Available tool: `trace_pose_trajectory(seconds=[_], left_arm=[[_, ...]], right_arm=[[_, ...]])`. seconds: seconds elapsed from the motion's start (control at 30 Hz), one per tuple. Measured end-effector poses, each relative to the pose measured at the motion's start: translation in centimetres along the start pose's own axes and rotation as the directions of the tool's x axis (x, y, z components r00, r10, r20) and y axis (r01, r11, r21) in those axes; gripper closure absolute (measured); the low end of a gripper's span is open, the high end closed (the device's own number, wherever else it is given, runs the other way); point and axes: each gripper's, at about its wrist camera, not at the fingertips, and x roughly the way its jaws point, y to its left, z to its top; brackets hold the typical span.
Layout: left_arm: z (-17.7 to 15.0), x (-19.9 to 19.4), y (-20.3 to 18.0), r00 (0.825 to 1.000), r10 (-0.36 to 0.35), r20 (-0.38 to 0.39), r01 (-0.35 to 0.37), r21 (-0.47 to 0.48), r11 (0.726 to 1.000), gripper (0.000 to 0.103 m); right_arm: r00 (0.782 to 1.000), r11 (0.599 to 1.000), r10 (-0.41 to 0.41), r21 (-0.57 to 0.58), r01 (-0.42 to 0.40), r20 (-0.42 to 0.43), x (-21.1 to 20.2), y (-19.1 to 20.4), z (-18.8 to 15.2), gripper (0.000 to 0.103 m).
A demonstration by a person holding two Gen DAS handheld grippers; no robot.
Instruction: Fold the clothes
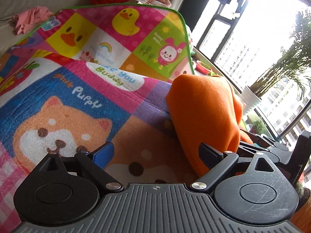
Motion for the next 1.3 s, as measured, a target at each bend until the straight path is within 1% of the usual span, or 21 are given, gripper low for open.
trace_pose_trajectory(seconds=[0.07, 0.13, 0.2, 0.27, 0.3, 0.37, 0.47, 0.5, 0.53, 0.63, 0.67, 0.73, 0.8, 0.9, 0.97, 1.1, 1.17, 1.23, 1.3], left_arm=[[-0.2, 0.1, 0.4, 1.000, -0.025, -0.003, 0.025, -0.023, 0.999, 0.006], [-0.4, 0.0, 0.9, 0.999, -0.043, -0.003, 0.043, -0.047, 0.998, 0.006], [-0.5, -0.3, 1.6, 0.999, -0.039, 0.003, 0.039, -0.061, 0.997, 0.006], [-0.5, -1.2, 2.6, 1.000, -0.021, 0.022, 0.023, -0.075, 0.997, 0.006], [-0.4, -1.8, 3.2, 0.999, -0.008, 0.036, 0.011, -0.085, 0.996, 0.006], [-0.2, -3.2, 4.7, 0.998, 0.023, 0.065, -0.015, -0.109, 0.994, 0.006], [0.0, -5.2, 6.8, 0.988, 0.117, 0.098, -0.102, -0.149, 0.984, 0.005], [0.0, -5.8, 7.6, 0.985, 0.138, 0.105, -0.120, -0.160, 0.980, 0.005], [0.0, -6.6, 8.4, 0.983, 0.148, 0.110, -0.127, -0.177, 0.976, 0.005], [-0.4, -8.5, 10.3, 0.979, 0.160, 0.123, -0.130, -0.220, 0.967, 0.005], [-0.5, -9.0, 10.7, 0.977, 0.166, 0.130, -0.135, -0.224, 0.965, 0.005], [-0.8, -9.6, 11.1, 0.975, 0.171, 0.140, -0.137, -0.226, 0.964, 0.005], [-0.7, -9.8, 11.1, 0.974, 0.170, 0.147, -0.135, -0.224, 0.965, 0.005], [-0.7, -9.5, 11.0, 0.976, 0.156, 0.150, -0.122, -0.214, 0.969, 0.005], [-0.9, -9.2, 11.0, 0.979, 0.142, 0.147, -0.109, -0.214, 0.971, 0.005], [-1.3, -9.2, 11.1, 0.982, 0.126, 0.142, -0.094, -0.212, 0.973, 0.005], [-1.5, -9.3, 11.4, 0.982, 0.126, 0.140, -0.095, -0.214, 0.972, 0.005], [-1.5, -9.4, 11.7, 0.982, 0.130, 0.139, -0.097, -0.219, 0.971, 0.005], [-1.3, -9.4, 11.8, 0.982, 0.125, 0.143, -0.090, -0.229, 0.969, 0.005]], right_arm=[[0.995, 0.993, 0.097, 0.070, -0.094, -0.039, 0.7, -0.9, 0.0, 0.040], [0.986, 0.984, 0.155, 0.099, -0.148, -0.059, 0.8, -0.2, -0.1, 0.040], [0.979, 0.979, 0.193, 0.086, -0.187, -0.065, 0.8, 1.5, -0.1, 0.041], [0.967, 0.969, 0.245, 0.065, -0.240, -0.074, 0.5, 3.9, 0.1, 0.042], [0.958, 0.961, 0.274, 0.057, -0.270, -0.080, 0.3, 5.2, 0.2, 0.042], [0.935, 0.940, 0.342, 0.040, -0.340, -0.093, -0.1, 8.2, 0.2, 0.042], [0.889, 0.894, 0.445, -0.001, -0.448, -0.105, -1.2, 13.0, 0.1, 0.042], [0.876, 0.880, 0.470, -0.017, -0.474, -0.107, -1.6, 14.5, 0.0, 0.042], [0.871, 0.874, 0.480, -0.036, -0.485, -0.101, -2.0, 15.5, 0.0, 0.042], [0.872, 0.866, 0.485, -0.098, -0.490, -0.071, -3.2, 17.7, -0.1, 0.042], [0.876, 0.869, 0.479, -0.115, -0.482, -0.053, -3.7, 18.0, 0.0, 0.042], [0.887, 0.879, 0.461, -0.138, -0.457, -0.002, -4.8, 17.7, 0.3, 0.042], [0.892, 0.888, 0.448, -0.147, -0.436, 0.061, -6.0, 17.0, 0.7, 0.044], [0.886, 0.892, 0.442, -0.169, -0.419, 0.138, -7.5, 16.3, 1.5, 0.048], [0.870, 0.875, 0.477, -0.166, -0.455, 0.125, -7.5, 16.2, 1.9, 0.048], [0.830, 0.824, 0.557, -0.133, -0.550, 0.021, -5.4, 17.5, 1.5, 0.048], [0.829, 0.821, 0.559, -0.136, -0.555, -0.009, -4.3, 18.6, 0.9, 0.048], [0.828, 0.818, 0.561, -0.151, -0.556, -0.010, -3.9, 19.4, 0.8, 0.056], [0.828, 0.815, 0.560, -0.190, -0.547, 0.016, -4.3, 19.9, 1.2, 0.081]])
